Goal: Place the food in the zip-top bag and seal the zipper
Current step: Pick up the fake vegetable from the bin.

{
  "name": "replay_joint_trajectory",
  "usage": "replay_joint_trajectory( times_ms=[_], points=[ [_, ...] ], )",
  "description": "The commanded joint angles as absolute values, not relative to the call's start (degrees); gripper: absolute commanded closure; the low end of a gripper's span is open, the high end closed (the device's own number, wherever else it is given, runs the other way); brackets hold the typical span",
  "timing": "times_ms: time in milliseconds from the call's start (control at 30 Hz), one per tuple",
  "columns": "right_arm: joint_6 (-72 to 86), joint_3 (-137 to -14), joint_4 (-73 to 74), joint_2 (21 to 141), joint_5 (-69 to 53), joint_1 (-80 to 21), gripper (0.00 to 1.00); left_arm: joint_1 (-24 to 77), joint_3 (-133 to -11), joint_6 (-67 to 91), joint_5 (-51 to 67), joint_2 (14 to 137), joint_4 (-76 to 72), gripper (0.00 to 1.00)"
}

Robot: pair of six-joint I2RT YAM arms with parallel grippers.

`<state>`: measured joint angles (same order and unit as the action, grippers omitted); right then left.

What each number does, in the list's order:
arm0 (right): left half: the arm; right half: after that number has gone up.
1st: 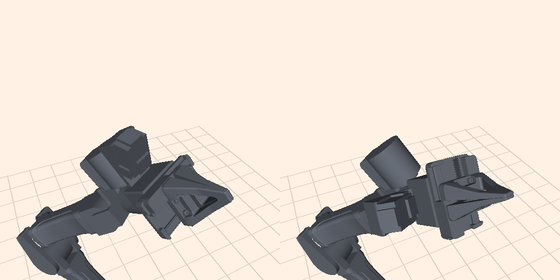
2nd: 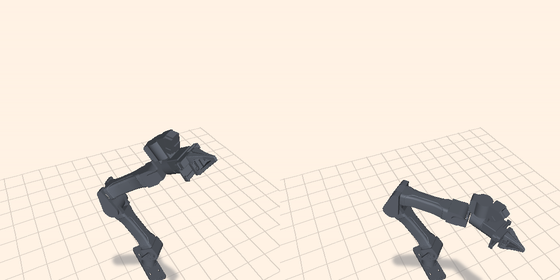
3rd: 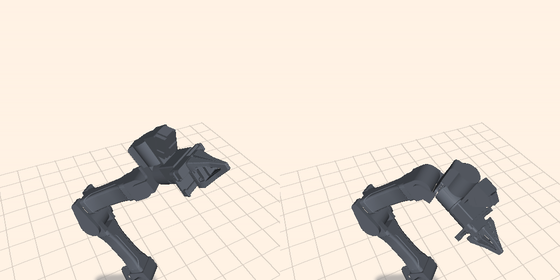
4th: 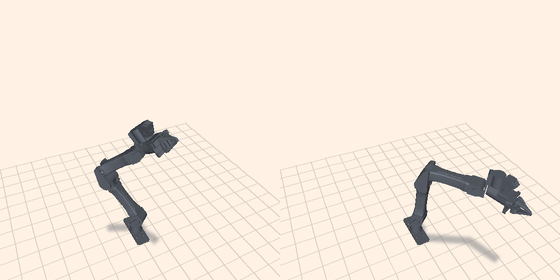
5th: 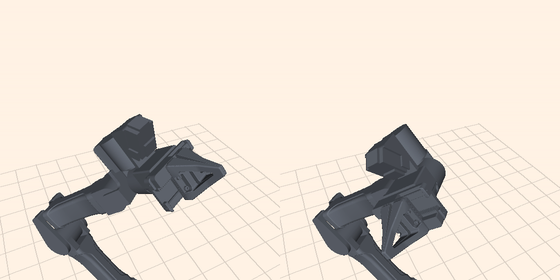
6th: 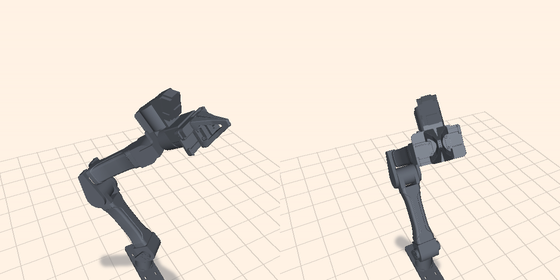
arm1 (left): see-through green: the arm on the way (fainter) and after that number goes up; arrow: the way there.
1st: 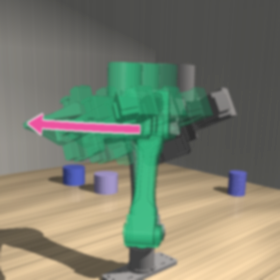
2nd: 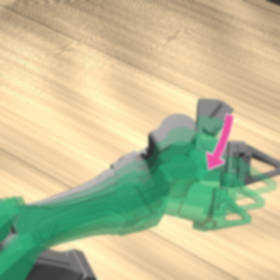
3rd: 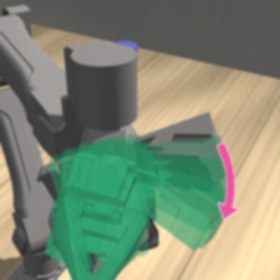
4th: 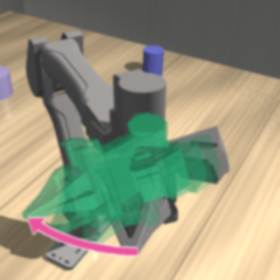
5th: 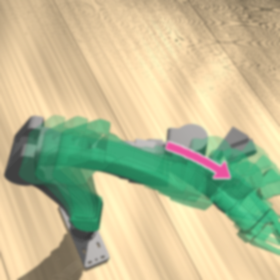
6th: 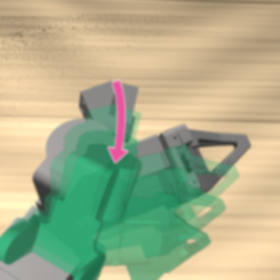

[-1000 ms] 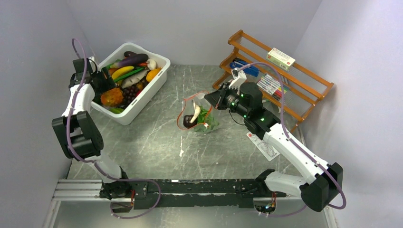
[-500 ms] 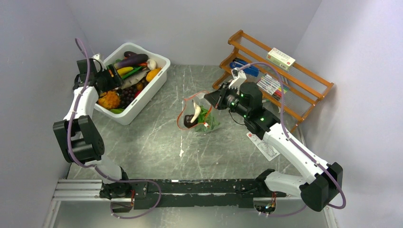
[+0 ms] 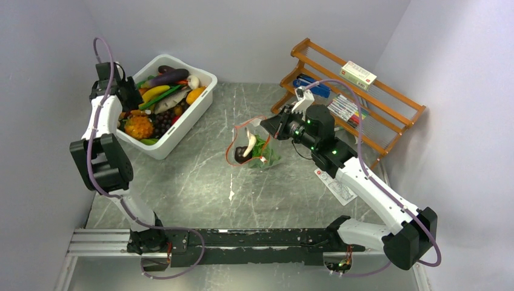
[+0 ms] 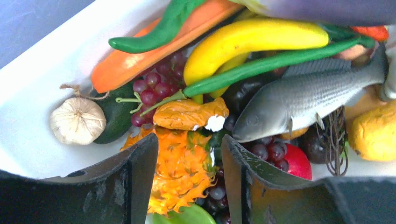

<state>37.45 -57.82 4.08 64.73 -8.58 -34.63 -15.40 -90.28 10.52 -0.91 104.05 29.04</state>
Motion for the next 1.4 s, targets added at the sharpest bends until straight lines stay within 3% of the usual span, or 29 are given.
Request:
replay_joint_trajectory(
  times_ms=[0, 267, 567, 867, 1133, 1233, 1367],
  points=[
    [37.0, -59.1, 1.5, 63.6, -8.7, -34.9, 1.0, -16.0, -92.1, 18.7, -4.9, 105.3, 31.4, 0.48],
    [37.0, -59.5, 1.9, 62.6, -8.3, -34.8, 1.0, -16.8, -83.7, 36.0, -5.0, 103.6, 20.6, 0.53],
    [36.5, -59.1, 1.9, 61.0, -7.3, -34.9, 1.0, -17.0, -81.8, 40.7, -7.5, 104.1, 14.6, 0.57],
    [36.2, -58.7, 1.6, 60.0, -7.1, -34.9, 1.0, -17.4, -82.0, 39.8, -8.4, 108.4, 16.4, 0.57],
    [36.7, -58.6, 1.5, 60.4, -7.3, -34.8, 1.0, -17.5, -79.1, 40.7, -7.5, 109.7, 12.8, 0.49],
    [37.2, -58.3, 1.6, 60.0, -7.1, -34.8, 1.0, -17.5, -79.7, 40.1, -6.0, 110.8, 11.8, 0.56],
    [37.3, -58.0, 1.9, 59.6, -6.9, -34.9, 1.0, -17.5, -79.4, 38.9, -5.0, 110.6, 11.7, 0.73]
  ],
)
